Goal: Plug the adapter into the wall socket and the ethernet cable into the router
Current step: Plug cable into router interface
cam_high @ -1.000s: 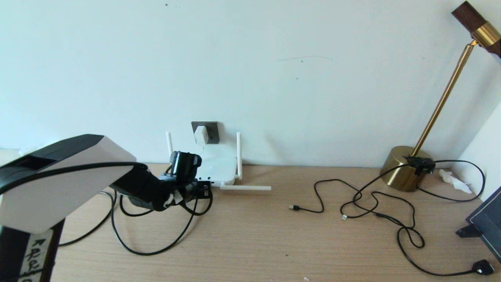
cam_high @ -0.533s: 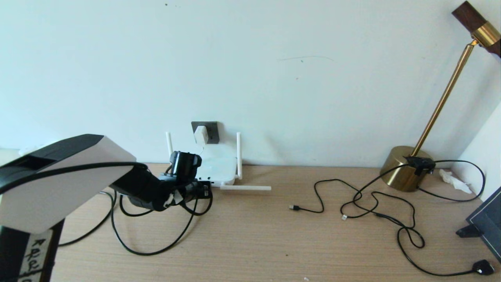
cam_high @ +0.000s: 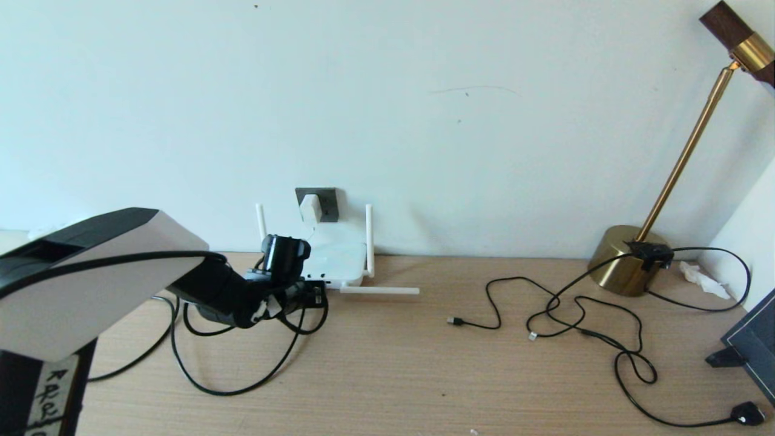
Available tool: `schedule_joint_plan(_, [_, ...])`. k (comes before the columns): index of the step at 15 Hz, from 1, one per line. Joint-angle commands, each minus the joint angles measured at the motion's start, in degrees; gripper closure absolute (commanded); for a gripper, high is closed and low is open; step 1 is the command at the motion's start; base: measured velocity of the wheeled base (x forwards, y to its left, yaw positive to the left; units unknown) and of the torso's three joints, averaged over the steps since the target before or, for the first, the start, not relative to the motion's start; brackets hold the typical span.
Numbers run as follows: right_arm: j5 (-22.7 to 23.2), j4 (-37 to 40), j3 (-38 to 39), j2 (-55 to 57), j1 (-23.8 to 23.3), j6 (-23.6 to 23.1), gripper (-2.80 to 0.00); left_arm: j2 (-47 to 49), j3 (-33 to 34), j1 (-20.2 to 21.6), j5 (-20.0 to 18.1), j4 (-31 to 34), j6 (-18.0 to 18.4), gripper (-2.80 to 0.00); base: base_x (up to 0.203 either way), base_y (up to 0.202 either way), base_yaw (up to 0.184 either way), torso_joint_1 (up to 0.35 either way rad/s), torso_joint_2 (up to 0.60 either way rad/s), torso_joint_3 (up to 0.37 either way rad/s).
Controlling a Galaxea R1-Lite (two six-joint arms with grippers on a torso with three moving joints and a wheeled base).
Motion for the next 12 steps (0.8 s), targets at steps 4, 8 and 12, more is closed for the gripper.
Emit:
schedule_joint_plan(4, [0.0,0.0,0.0,0.1,0.0,0.5,-2.8,-0.6,0.9,0.5,0.1,0.1,0.5,0.0,0.0,0.0,0.0,0.0,0.0,0.0])
schedule_joint_plan(8, [0.0,0.0,0.0,0.1,0.0,0.3,-2.8,-1.5,1.7,0.6,0.1,0.2,0.8,0.0,0.0,0.0,0.0,0.0,0.0,0.0])
schedule_joint_plan(12, [0.0,0.0,0.0,0.1,0.0,0.2,-2.8,-2.1,2.3,0.6,0.1,-0.2,1.6,0.0,0.0,0.0,0.0,0.0,0.0,0.0])
